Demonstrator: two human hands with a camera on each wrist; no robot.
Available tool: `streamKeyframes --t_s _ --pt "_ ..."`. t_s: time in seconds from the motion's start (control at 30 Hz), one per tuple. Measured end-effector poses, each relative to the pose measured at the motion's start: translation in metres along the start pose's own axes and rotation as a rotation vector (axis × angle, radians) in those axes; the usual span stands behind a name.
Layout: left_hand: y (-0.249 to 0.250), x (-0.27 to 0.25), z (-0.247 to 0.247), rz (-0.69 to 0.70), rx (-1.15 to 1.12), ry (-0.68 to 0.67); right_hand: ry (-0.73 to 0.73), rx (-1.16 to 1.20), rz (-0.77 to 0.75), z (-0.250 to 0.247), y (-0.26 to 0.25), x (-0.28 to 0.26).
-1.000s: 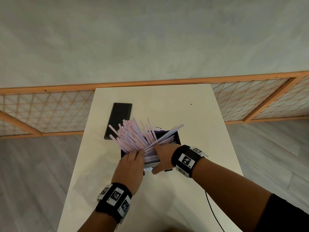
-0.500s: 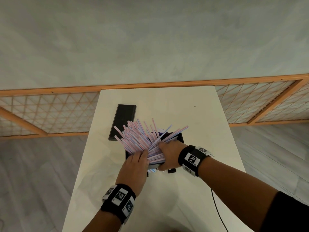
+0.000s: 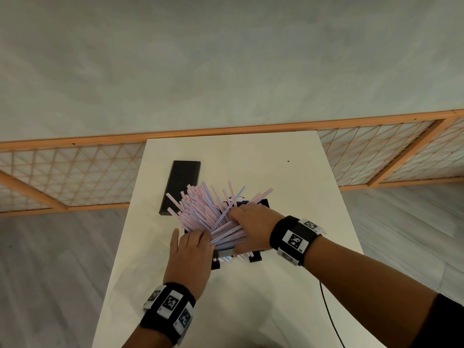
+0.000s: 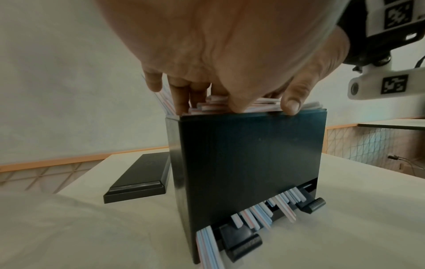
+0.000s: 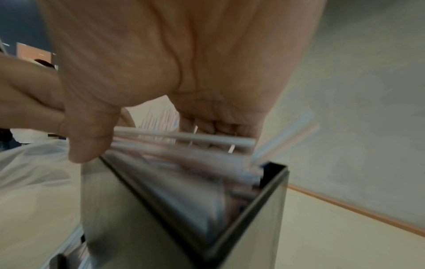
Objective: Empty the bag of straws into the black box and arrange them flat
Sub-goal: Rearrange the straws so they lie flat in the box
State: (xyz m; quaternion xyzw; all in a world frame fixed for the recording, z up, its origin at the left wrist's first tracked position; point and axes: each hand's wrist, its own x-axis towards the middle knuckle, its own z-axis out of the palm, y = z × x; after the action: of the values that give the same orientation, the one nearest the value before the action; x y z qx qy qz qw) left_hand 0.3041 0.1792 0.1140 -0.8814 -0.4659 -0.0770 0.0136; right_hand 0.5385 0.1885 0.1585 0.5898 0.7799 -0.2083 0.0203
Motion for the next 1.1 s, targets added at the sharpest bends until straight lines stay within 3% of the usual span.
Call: streamKeyframes --t_s 0.2,0.47,0.6,0.83,0.93,1.03,1.1 --pt "-0.009 -0.001 -0.008 0.007 0.018 -0.052 0.072 0.082 -0.016 -0.001 0.004 -0.007" --pt "-0.002 0.0 -0.005 0.037 0.093 -0.023 -0.129 0.073 0.14 0.022 -0.005 -0.005" --pt "-0.005 0.001 -0.001 0.029 0.104 -0.06 -0.137 0.137 0.159 0.031 -0.007 0.0" --pt "-0.008 0.001 0.001 0.025 0.029 -0.112 0.011 0.083 0.072 0.023 -0.006 -0.01" --pt "-0.007 0.001 0.001 0.024 0.008 -0.126 0.196 -0.038 -0.014 0.019 -0.005 -0.025" --pt "-0.007 0.003 -0.002 0.023 -0.005 -0.139 0.459 0.03 -0.062 0.022 -0.006 -0.04" --pt "-0.006 0.004 -0.004 0.021 -0.001 -0.162 0.488 0.056 -0.059 0.026 -0.005 -0.043"
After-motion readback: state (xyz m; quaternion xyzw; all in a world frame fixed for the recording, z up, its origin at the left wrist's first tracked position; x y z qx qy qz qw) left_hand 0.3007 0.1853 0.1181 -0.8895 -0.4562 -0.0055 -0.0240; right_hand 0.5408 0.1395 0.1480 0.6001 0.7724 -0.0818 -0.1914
